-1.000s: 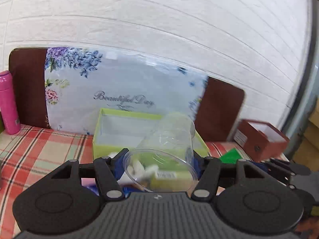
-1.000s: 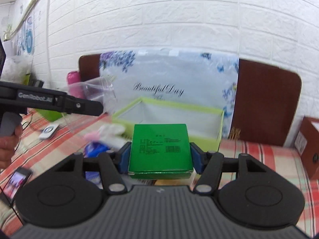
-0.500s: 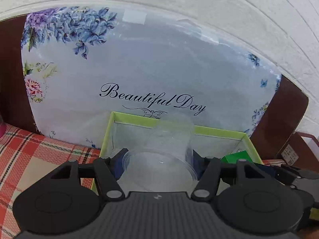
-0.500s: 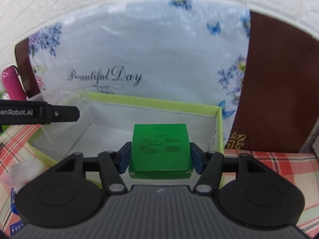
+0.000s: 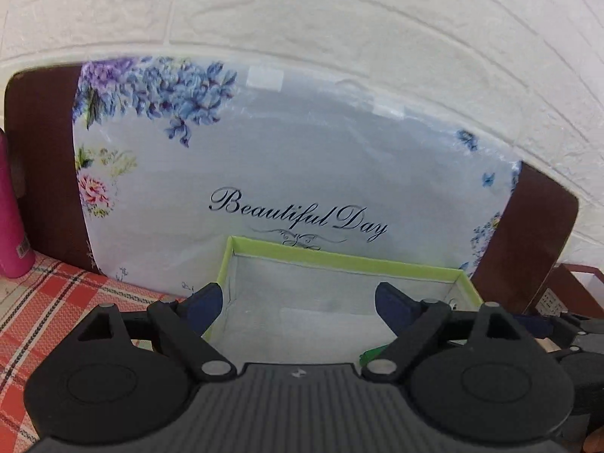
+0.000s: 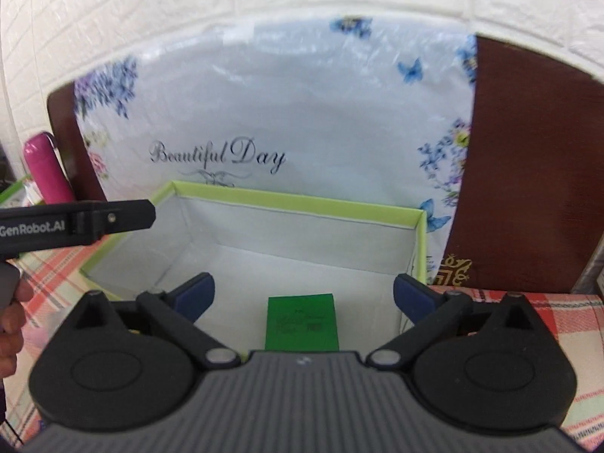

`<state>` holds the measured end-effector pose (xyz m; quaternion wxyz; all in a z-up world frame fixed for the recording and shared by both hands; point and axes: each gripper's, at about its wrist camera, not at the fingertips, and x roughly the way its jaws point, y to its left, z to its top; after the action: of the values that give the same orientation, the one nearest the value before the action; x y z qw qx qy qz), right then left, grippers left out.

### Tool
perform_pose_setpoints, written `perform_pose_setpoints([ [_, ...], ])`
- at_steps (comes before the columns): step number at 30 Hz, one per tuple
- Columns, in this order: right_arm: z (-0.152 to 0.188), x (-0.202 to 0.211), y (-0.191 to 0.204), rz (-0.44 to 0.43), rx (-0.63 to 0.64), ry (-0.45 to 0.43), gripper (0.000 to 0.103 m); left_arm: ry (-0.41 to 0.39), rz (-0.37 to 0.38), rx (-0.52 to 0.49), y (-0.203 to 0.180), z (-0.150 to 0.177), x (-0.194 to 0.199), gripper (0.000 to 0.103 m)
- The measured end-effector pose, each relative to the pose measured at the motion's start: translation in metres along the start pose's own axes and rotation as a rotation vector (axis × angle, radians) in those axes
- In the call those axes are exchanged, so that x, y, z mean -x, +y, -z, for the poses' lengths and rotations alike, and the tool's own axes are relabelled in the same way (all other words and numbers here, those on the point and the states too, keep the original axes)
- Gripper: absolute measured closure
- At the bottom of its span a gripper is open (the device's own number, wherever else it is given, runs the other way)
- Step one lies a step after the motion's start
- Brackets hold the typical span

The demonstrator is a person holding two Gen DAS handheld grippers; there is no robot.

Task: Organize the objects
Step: 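Carry the green box over the lime-green box and open the right gripper, then grasp the blue medicine box with the left gripper while the right gripper grasps another green box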

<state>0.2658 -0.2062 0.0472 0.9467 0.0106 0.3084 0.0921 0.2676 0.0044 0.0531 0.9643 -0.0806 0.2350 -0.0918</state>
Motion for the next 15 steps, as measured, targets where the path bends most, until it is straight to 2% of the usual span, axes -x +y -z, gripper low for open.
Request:
perform_pose_setpoints([
  [3, 0.010, 0.035, 0.000, -0.018, -0.019, -0.033, 0.000, -0.019, -0.038, -0.050, -0.014, 0.001, 0.032, 0.005],
  [7, 0.027, 0.078, 0.000, -0.058, -0.070, -0.044, 0.000, 0.015, -0.083, -0.125, -0.032, 0.014, 0.067, 0.005],
  [11, 0.056, 0.115, 0.004, -0.047, -0.102, -0.061, 0.000, 0.020, -0.079, -0.124, -0.039, 0.037, 0.096, 0.005],
  [15, 0.093, 0.138, 0.004, -0.067, -0.172, -0.040, 0.000, 0.041, -0.103, -0.113, -0.044, 0.063, 0.116, 0.005],
])
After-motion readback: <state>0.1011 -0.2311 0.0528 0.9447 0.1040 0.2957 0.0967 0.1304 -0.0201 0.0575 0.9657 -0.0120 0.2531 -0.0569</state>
